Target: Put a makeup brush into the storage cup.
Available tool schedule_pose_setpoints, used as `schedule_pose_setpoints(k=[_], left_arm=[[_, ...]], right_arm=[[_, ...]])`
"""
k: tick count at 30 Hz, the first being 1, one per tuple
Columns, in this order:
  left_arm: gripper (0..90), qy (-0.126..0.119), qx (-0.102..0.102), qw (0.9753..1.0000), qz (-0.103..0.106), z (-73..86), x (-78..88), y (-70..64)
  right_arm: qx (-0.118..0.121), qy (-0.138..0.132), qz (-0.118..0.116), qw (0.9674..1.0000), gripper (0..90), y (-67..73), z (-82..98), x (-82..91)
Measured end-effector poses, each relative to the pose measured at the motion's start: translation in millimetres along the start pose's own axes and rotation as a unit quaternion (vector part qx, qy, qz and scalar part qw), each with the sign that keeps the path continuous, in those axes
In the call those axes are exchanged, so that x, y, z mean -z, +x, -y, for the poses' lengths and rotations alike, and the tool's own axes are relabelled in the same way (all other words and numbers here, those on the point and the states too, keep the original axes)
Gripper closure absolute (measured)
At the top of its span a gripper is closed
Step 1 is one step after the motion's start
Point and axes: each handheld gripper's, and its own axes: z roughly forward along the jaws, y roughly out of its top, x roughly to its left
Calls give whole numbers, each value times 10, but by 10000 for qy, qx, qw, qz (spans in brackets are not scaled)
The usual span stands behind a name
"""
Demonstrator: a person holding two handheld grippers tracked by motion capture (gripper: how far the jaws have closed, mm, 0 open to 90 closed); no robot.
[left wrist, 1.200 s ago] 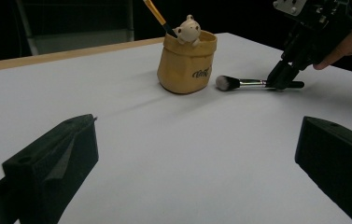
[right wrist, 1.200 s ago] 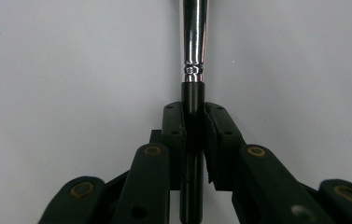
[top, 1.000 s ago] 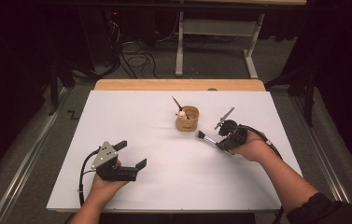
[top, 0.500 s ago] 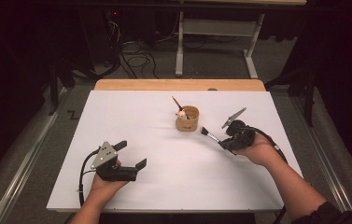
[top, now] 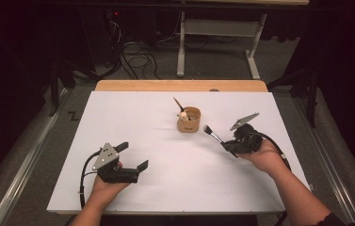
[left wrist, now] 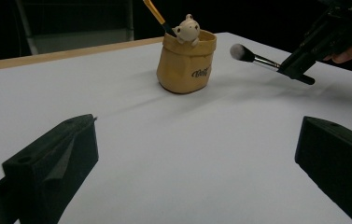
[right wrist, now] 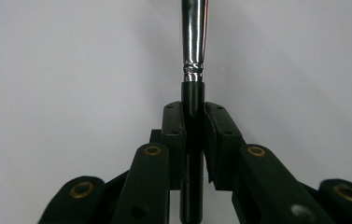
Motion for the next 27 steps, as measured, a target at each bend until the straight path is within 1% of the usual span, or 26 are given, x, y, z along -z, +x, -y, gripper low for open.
schedule_pose_setpoints(k=[1, 2, 3, 6, 8, 9, 12, 14, 15, 16, 17, 20, 23, 24, 27], left_arm=[[0, -2, 0, 10000, 0, 0, 0, 0], [0, -2, -1, 10000, -1, 0, 1, 0], [0, -5, 1, 10000, -2, -1, 2, 0], [0, -4, 0, 10000, 1, -1, 4, 1], [0, -4, -3, 10000, -1, -1, 3, 1], [0, -3, -3, 10000, -1, -1, 3, 1], [0, -6, -2, 10000, -1, -1, 4, 1], [0, -6, -1, 10000, 1, -2, 4, 1], [0, -5, -3, 10000, 0, -2, 4, 0], [0, -5, -5, 10000, 0, -2, 4, 0], [0, -6, -3, 10000, 1, -2, 4, 0], [0, -6, -3, 10000, 1, -2, 5, 0], [0, -8, -1, 10000, 1, -2, 6, 0], [0, -6, -1, 10000, 2, -2, 6, 1], [0, -2, -2, 10000, 2, -1, 5, 2]], right_arm=[[-27, -32, -3, 10000, 803, 0, 9, 3], [3, -99, -33, 9999, 803, -8, 16, 7], [-51, -133, -32, 9999, 803, -4, 24, 13], [-36, -270, -20, 9996, 803, -6, 47, 29], [-87, -347, -26, 9994, 803, 0, 60, 38], [-37, -398, -18, 9992, 803, -8, 66, 36], [-129, -505, 3, 9986, 803, -6, 87, 48], [-106, -610, 11, 9981, 802, -6, 99, 55], [-147, -676, 7, 9976, 803, 2, 105, 56], [-113, -698, 22, 9975, 803, -1, 112, 59], [-163, -729, 31, 9972, 802, 7, 113, 61], [-138, -845, 42, 9963, 802, 7, 128, 61], [-240, -1026, 45, 9944, 803, 15, 135, 67], [-215, -1036, 62, 9944, 803, 11, 138, 71], [-280, -1133, 75, 9931, 802, 16, 146, 85]])
